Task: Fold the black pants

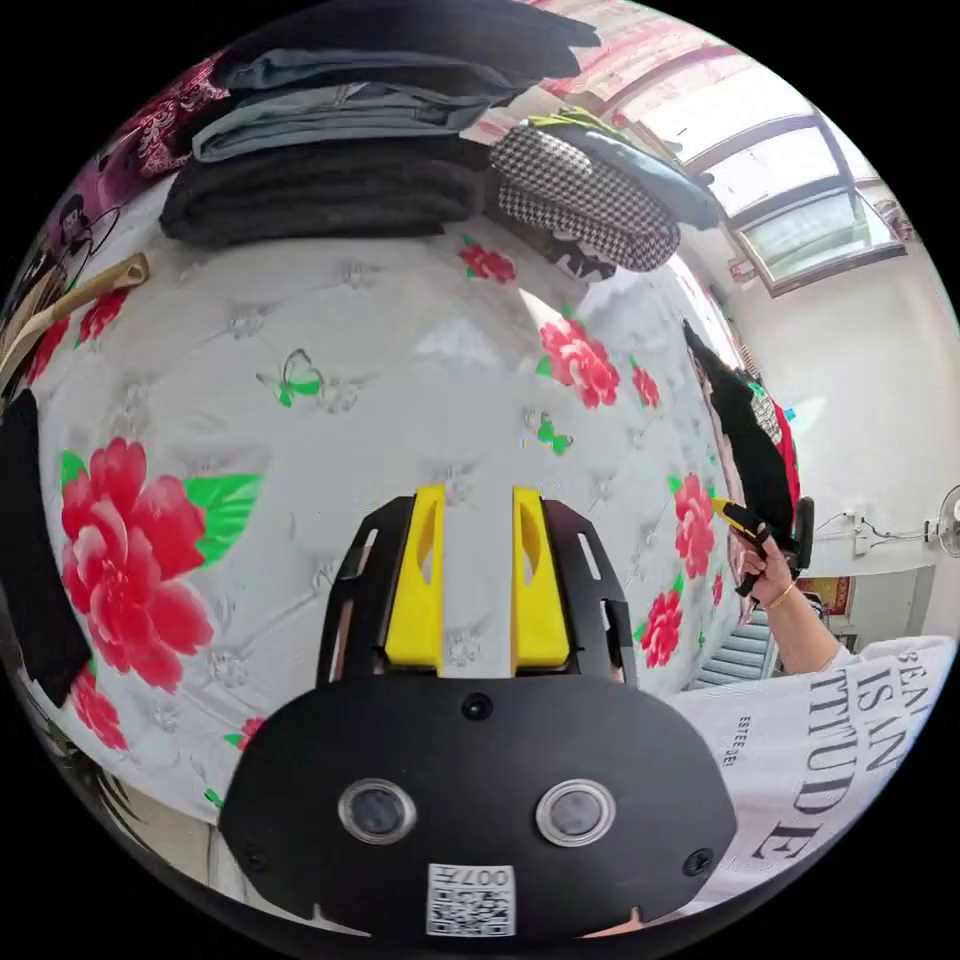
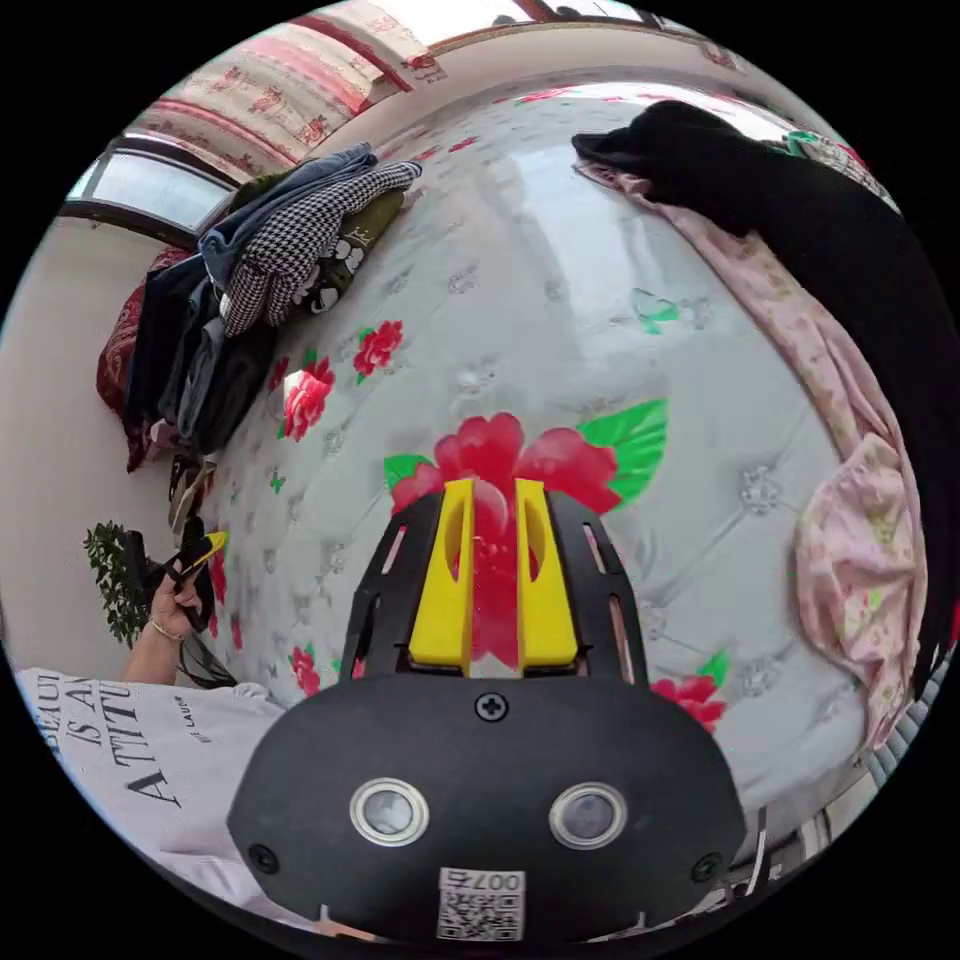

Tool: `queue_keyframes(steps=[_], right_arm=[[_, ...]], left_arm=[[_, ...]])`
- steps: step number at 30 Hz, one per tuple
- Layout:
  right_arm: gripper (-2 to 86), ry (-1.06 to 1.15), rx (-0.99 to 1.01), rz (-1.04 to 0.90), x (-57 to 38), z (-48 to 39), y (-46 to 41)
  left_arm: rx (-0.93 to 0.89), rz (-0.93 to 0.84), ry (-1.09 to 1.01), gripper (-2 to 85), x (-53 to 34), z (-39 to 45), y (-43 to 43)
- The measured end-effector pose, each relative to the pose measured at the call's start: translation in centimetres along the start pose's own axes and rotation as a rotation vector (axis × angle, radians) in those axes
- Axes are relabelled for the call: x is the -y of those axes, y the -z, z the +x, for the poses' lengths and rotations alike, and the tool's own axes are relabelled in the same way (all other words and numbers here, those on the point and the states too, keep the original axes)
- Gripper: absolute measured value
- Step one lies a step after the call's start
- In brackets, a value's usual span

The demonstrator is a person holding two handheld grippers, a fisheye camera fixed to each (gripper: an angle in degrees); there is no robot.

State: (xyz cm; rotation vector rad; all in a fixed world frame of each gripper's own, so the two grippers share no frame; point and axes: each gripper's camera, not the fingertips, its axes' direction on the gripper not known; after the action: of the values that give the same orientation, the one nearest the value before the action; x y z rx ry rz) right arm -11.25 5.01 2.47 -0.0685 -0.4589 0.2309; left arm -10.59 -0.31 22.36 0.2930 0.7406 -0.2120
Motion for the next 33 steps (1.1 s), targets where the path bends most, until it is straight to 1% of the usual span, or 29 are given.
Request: queue_keyframes(steps=[1,3,4,6,7,8,9,10,12,13,14,16,18,21,22,23,25,27,28,30,31,33], right_arm=[[6.0,-0.028,-0.052,0.02,-0.6,1.3,1.1],[6.9,-0.191,-0.209,0.114,-2.2,6.8,6.0],[7.2,-0.231,-0.241,0.142,-2.5,8.2,7.1],[8.0,-0.445,-0.346,0.247,-4.0,13.8,11.2],[8.1,-0.501,-0.363,0.266,-4.4,15.2,12.0],[8.2,-0.604,-0.385,0.29,-5.3,17.8,12.9],[8.3,-0.676,-0.399,0.278,-5.9,19.9,13.1],[8.3,-0.7,-0.409,0.263,-6.0,20.8,13.0],[8.0,-0.713,-0.452,0.191,-5.8,23.0,12.0],[7.9,-0.699,-0.461,0.179,-5.6,23.2,11.6],[7.4,-0.663,-0.48,0.154,-5.1,23.5,10.9],[6.0,-0.596,-0.485,0.105,-4.2,23.4,9.1],[3.7,-0.505,-0.556,0.103,-3.3,21.9,8.1],[1.1,-0.376,-0.656,0.032,-1.8,19.8,8.5],[0.7,-0.346,-0.678,0.044,-1.7,19.1,9.0],[0.4,-0.271,-0.698,0.096,-1.6,17.4,10.2],[0.1,-0.186,-0.637,0.186,-1.8,14.9,12.7],[-0.1,-0.09,-0.462,0.298,-2.2,11.0,16.7],[-0.1,-0.059,-0.402,0.318,-2.3,9.8,17.6],[-0.2,0.084,-0.174,0.384,-3.3,4.0,20.0],[-0.2,0.13,-0.124,0.388,-3.6,2.2,20.1],[-0.2,0.34,0.056,0.396,-5.1,-5.9,19.3]], left_arm=[[0.026,-0.021,-0.014,10.0,-1.0,0.8,-0.1],[0.112,-0.083,-0.084,9.2,-3.4,4.5,-0.3],[0.127,-0.094,-0.098,8.8,-3.7,5.4,-0.4],[0.117,-0.145,-0.133,6.6,-3.5,8.1,-0.9],[0.11,-0.158,-0.142,6.6,-3.2,8.8,-1.1],[0.109,-0.178,-0.16,6.6,-2.5,9.9,-1.4],[0.116,-0.198,-0.186,6.5,-1.8,11.1,-1.9],[0.122,-0.213,-0.196,6.5,-1.5,11.6,-2.1],[0.135,-0.297,-0.208,6.1,-0.6,13.2,-3.7],[0.154,-0.281,-0.206,5.8,-0.5,13.4,-3.6],[0.212,-0.279,-0.208,5.2,-0.3,13.8,-3.5],[0.222,-0.275,-0.222,4.6,0.0,14.1,-3.3],[0.222,-0.27,-0.218,4.6,0.2,13.9,-3.0],[0.222,-0.278,-0.213,4.6,0.6,13.6,-2.8],[0.224,-0.28,-0.215,4.6,0.7,13.6,-2.8],[0.23,-0.281,-0.221,4.6,0.7,13.5,-2.7],[0.24,-0.272,-0.234,4.5,0.5,13.4,-2.7],[0.24,-0.245,-0.248,4.3,-0.2,12.9,-2.6],[0.235,-0.236,-0.247,4.2,-0.4,12.6,-2.5],[0.196,-0.189,-0.226,3.0,-1.3,11.2,-2.2],[0.185,-0.175,-0.211,2.4,-1.6,10.8,-2.1],[0.117,-0.101,-0.173,0.5,-2.9,9.3,-1.5]])
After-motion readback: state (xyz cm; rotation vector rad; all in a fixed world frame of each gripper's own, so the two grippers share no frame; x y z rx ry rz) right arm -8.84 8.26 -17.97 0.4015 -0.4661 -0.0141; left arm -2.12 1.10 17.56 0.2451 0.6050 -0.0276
